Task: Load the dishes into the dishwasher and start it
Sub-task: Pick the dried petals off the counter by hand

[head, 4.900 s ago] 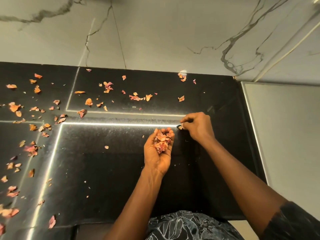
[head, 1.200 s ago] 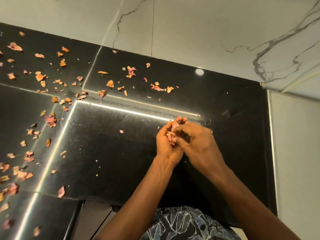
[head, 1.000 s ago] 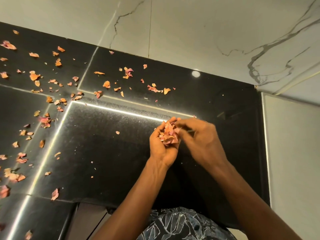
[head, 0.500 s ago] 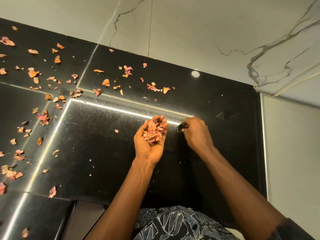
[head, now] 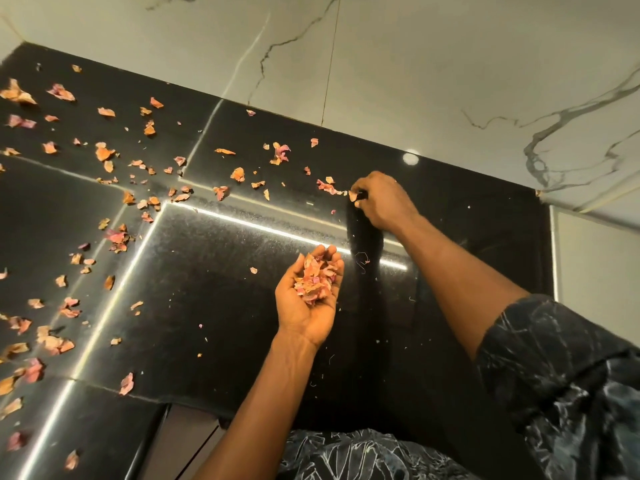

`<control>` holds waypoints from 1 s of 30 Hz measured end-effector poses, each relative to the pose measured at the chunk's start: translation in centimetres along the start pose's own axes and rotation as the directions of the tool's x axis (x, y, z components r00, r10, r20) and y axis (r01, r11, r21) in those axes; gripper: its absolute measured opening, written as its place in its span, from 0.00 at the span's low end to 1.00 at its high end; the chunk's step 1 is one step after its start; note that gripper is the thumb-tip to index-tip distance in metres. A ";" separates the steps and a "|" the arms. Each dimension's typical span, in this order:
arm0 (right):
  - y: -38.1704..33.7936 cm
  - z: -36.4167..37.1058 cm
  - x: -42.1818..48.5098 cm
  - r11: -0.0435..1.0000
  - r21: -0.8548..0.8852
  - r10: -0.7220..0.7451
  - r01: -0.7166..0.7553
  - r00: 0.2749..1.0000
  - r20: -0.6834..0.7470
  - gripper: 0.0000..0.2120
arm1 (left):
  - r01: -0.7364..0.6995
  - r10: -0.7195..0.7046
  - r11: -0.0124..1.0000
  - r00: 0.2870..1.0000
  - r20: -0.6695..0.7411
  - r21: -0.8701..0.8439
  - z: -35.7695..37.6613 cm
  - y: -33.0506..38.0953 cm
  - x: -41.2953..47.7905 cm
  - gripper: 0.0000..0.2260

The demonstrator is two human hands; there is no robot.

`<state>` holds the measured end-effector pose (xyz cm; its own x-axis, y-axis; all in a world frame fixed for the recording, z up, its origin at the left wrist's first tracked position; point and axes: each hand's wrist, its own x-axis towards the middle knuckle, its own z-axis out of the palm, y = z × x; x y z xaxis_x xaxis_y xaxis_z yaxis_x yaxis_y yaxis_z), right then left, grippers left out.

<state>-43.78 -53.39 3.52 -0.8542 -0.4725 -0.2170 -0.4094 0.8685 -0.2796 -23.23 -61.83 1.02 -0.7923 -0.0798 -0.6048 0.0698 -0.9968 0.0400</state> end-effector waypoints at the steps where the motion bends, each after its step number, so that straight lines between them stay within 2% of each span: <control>1: 0.0 0.5 -0.5 1.000 -0.018 -0.018 0.017 1.000 -0.026 0.14 | 0.001 -0.001 1.000 1.000 -0.004 0.001 0.1 0.0 0.1 0.15; 4: -0.6 1.6 -2.0 0.998 -0.028 -0.051 0.049 0.996 -0.073 0.12 | 0.001 -0.001 1.000 1.000 -0.015 -0.003 0.2 0.0 0.4 0.16; 9: -2.3 2.6 -3.0 0.992 0.014 -0.124 0.125 0.991 -0.052 0.11 | -0.010 0.010 1.000 1.000 -0.007 0.018 0.4 0.5 0.6 0.16; 12: -3.0 3.1 -3.6 0.977 -0.008 -0.211 0.211 0.976 -0.051 0.13 | -0.022 0.021 0.999 1.000 0.017 0.035 0.8 0.9 0.8 0.16; 17: -0.7 4.2 -7.3 0.941 -0.037 -0.338 0.336 0.940 -0.052 0.09 | -0.042 0.041 0.999 0.999 0.032 0.022 0.7 1.7 0.5 0.16; 24: 3.2 4.1 -11.3 0.965 0.080 -0.248 0.249 0.969 -0.022 0.07 | -0.033 0.033 0.999 0.999 0.037 0.007 -0.3 1.6 0.3 0.15; 27: 3.3 4.2 -12.5 0.963 0.034 -0.267 0.267 0.964 0.001 0.10 | -0.025 0.024 0.999 0.999 0.041 0.020 -0.5 1.2 0.1 0.15; 30: 2.4 5.0 -13.7 0.967 -0.026 -0.257 0.255 0.964 -0.071 0.07 | -0.020 0.019 1.000 0.999 0.041 0.024 -0.8 0.9 0.0 0.15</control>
<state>-31.48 -45.60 1.17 -0.7410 -0.6677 -0.0713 -0.6222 0.7227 -0.3010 -22.70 -62.72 0.45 -0.8147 -0.0994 -0.5712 0.0714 -0.9949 0.0712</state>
